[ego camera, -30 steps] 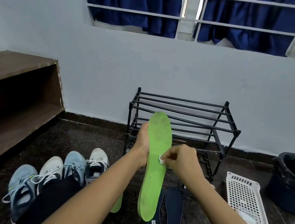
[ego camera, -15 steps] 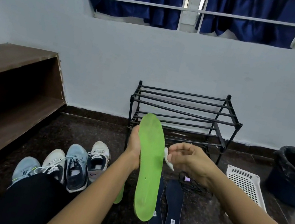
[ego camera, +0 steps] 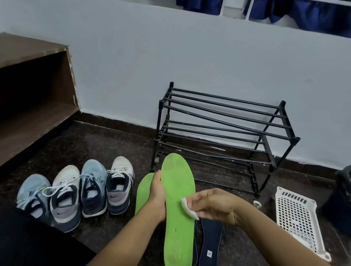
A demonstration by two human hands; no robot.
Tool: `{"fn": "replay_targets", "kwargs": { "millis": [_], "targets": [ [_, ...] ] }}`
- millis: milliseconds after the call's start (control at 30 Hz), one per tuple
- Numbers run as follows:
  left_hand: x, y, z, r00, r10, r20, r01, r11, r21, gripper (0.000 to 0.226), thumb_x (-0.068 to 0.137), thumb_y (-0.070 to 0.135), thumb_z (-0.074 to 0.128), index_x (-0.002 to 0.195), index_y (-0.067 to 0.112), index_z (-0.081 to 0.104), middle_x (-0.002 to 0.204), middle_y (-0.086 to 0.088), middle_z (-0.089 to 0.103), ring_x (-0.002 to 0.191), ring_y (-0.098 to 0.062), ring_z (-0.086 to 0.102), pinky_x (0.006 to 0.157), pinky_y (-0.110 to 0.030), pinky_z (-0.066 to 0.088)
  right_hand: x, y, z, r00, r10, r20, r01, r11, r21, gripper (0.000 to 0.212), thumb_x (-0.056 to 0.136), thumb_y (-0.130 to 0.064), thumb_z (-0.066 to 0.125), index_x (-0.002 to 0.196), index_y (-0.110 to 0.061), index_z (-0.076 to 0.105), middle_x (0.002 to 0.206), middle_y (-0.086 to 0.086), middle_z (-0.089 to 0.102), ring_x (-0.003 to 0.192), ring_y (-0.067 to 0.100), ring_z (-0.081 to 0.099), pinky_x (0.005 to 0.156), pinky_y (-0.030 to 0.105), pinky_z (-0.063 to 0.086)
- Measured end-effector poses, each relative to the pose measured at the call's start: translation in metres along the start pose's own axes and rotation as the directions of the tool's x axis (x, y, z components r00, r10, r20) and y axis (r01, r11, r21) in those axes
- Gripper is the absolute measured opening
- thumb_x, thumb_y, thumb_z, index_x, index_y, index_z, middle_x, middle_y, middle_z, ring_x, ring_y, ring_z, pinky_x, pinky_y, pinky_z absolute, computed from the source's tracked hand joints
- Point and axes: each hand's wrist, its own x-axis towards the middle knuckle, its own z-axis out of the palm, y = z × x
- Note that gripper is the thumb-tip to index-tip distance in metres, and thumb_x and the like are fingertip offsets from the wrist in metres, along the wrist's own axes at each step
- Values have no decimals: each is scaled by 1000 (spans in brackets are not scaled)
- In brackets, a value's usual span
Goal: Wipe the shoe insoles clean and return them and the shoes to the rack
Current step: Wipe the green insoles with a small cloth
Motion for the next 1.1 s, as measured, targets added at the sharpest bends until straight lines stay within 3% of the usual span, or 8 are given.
{"fn": "replay_targets", "kwargs": {
  "millis": [233,367,533,667,867,1000,1100],
  "targets": [
    [27,-6,-24,998,-47,-40,49,997,58,50,100,47,36,113,9,65,98,-13,71,92,-31,65,82,-40,51,44,19,-9,987,84,-134,-79,996,44,16,77,7,69,92,1,69,89,10,72,82,16,68,69,22,57],
    [41,-12,-37,991,-19,-130,33,993,109,41,103,36,31,130,15,54,118,-6,64,107,-23,59,99,-39,45,69,33,-19,969,123,-212,-99,988,122,15,76,10,69,89,3,68,85,11,71,78,16,67,63,21,57],
    [66,-26,-50,980,-51,-195,79,987,137,37,103,29,38,132,13,54,129,-6,62,120,-21,56,95,-31,45,104,54,-32,954,171,-246,-136,979,151,14,76,12,68,88,5,68,84,12,70,79,18,66,66,22,58],
    [84,-38,-60,961,-69,-267,113,982,151,36,103,26,40,132,11,54,129,-7,62,118,-19,55,91,-30,45,138,70,-40,941,208,-267,-171,973,154,11,76,13,68,84,4,67,81,13,70,78,19,65,67,23,58],
    [121,-57,-74,917,-79,-390,153,975,162,31,98,21,48,125,10,59,108,-2,67,89,-13,57,66,-24,46,186,92,-51,919,259,-297,-215,962,170,11,75,12,69,82,5,65,85,14,67,77,19,65,54,20,55],
    [142,-64,-82,902,-111,-416,173,978,115,27,97,20,51,121,11,60,106,-3,68,92,-14,59,68,-25,47,219,107,-58,898,283,-338,-240,957,163,24,73,9,74,96,10,65,103,19,67,80,20,66,56,21,56],
    [157,-66,-91,888,-141,-437,178,983,45,25,98,19,51,119,10,60,111,-5,68,101,-18,59,78,-29,46,240,114,-62,892,285,-352,-241,957,163,30,75,6,74,103,12,64,102,19,67,74,17,65,55,20,56]
  ]
}}
